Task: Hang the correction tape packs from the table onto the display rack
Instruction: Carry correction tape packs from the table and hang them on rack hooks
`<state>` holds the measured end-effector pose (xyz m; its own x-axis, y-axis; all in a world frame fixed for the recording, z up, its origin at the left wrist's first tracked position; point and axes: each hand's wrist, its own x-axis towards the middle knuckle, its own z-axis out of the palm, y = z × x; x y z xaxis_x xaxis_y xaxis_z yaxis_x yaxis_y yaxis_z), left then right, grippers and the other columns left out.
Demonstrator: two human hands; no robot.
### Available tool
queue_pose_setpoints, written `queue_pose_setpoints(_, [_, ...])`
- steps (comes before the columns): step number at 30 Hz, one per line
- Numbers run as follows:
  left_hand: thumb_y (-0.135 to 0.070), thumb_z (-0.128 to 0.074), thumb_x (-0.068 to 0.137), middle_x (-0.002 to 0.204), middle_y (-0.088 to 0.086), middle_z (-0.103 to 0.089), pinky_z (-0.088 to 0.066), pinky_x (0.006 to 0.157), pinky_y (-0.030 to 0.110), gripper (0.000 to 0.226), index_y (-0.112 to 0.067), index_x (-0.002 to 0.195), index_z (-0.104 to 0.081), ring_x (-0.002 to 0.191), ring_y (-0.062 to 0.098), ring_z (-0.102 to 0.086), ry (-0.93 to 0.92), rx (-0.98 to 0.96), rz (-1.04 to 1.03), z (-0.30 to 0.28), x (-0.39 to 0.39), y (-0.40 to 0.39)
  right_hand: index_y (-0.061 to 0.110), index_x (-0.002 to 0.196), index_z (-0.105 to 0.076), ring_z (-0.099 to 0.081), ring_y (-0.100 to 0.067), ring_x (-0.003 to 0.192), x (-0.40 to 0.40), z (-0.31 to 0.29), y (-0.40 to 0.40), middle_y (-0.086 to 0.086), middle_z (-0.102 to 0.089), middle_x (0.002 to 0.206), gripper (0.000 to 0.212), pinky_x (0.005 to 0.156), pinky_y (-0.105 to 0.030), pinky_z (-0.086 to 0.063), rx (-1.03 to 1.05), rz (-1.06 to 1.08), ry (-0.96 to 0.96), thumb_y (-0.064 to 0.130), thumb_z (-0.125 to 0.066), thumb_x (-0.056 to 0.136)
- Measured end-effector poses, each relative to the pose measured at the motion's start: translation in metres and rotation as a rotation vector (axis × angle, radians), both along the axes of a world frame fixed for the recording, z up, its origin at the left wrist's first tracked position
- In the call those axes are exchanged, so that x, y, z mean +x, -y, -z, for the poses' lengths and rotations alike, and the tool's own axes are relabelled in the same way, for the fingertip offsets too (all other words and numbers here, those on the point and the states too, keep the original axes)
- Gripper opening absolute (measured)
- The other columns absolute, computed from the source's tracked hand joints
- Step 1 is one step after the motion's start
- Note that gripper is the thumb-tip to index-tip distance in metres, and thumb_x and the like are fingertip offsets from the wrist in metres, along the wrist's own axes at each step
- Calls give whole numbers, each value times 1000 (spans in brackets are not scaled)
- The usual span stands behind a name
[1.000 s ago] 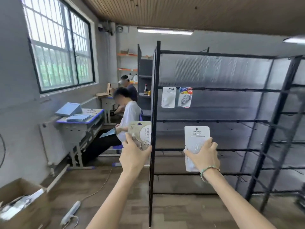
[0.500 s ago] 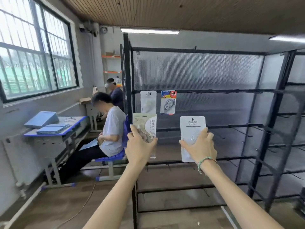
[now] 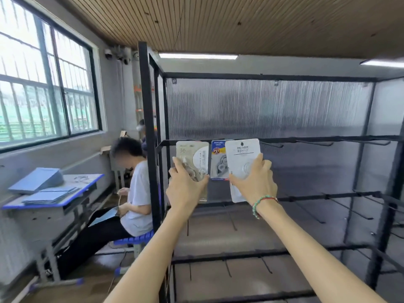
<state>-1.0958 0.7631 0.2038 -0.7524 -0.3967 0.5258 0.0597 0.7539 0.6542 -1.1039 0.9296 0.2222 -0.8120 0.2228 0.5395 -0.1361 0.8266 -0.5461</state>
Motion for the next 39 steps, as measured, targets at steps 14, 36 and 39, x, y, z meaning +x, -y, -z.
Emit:
queue_pose_setpoints(14, [-50,-71,80,140,9,-39,-48,86,37,107,-12,154,-4,121,25,-49,-135,102,-60,7,-30,-11,11,147,-11,-45,-29,119,-37,5,-9,-8,-33,132,109,75,-39,-47,145,-119,20,64,-68,71])
queue_pose_setpoints(36, [-57,-68,78,135,8,-40,-51,84,38,111,-15,154,1,119,23,-49,-78,-50,-60,10,-22,-8,8,149,-9,-43,-31,121,-39,-1,-10,-11,-32,133,112,78,-41,-47,161,-118,23,65,-66,72])
queue_pose_setpoints(39, [-55,-70,77,135,10,-40,-51,86,41,112,-13,154,0,119,25,-49,-69,-7,-60,12,-24,-8,8,149,-9,-43,-31,122,-37,-2,-9,-11,-32,133,112,79,-42,-47,156,-119,35,66,-66,72])
